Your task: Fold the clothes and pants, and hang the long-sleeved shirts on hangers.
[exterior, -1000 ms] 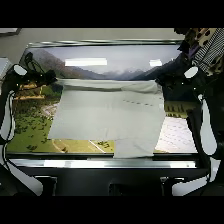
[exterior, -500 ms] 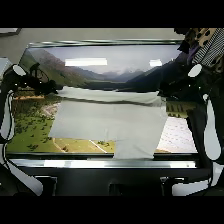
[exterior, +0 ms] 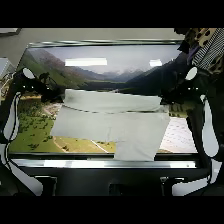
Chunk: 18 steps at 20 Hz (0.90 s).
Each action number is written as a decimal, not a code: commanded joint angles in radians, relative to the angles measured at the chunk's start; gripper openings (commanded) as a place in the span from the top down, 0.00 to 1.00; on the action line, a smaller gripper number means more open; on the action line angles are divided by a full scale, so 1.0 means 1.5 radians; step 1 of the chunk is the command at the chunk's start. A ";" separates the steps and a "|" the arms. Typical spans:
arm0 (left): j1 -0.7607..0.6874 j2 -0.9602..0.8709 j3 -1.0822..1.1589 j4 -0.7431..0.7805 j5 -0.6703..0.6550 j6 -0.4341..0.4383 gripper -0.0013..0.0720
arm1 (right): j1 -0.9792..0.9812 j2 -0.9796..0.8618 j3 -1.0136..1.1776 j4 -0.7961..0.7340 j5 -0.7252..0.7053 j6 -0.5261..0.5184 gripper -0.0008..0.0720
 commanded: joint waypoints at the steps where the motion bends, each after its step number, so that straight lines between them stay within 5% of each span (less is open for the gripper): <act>1: -0.014 -0.001 -0.026 0.002 0.004 -0.007 0.96 | 0.001 -0.013 -0.022 -0.005 0.016 0.004 0.94; 5: -0.012 -0.001 -0.064 0.006 0.030 0.001 0.96 | 0.001 -0.020 -0.053 -0.006 0.022 0.004 0.91; 6: -0.012 -0.001 -0.064 0.006 0.038 0.001 0.94 | 0.001 -0.021 -0.057 -0.006 0.022 0.004 0.82; 7: -0.012 0.000 -0.061 0.006 0.048 0.001 0.82 | 0.001 -0.022 -0.058 -0.006 0.021 0.004 0.66; 9: -0.005 0.001 -0.037 0.006 0.041 0.003 0.43 | 0.000 -0.012 -0.057 -0.009 0.034 -0.003 0.24; 10: 0.002 0.005 -0.019 0.006 0.028 0.017 0.35 | 0.000 0.004 -0.057 -0.017 0.048 -0.027 0.24; 13: 0.045 0.053 0.003 0.006 -0.010 0.053 0.34 | -0.018 0.092 -0.061 -0.043 0.077 -0.104 0.24; 18: 0.156 0.157 -0.094 -0.056 -0.015 0.056 0.35 | -0.151 0.282 -0.270 0.073 0.117 -0.103 0.24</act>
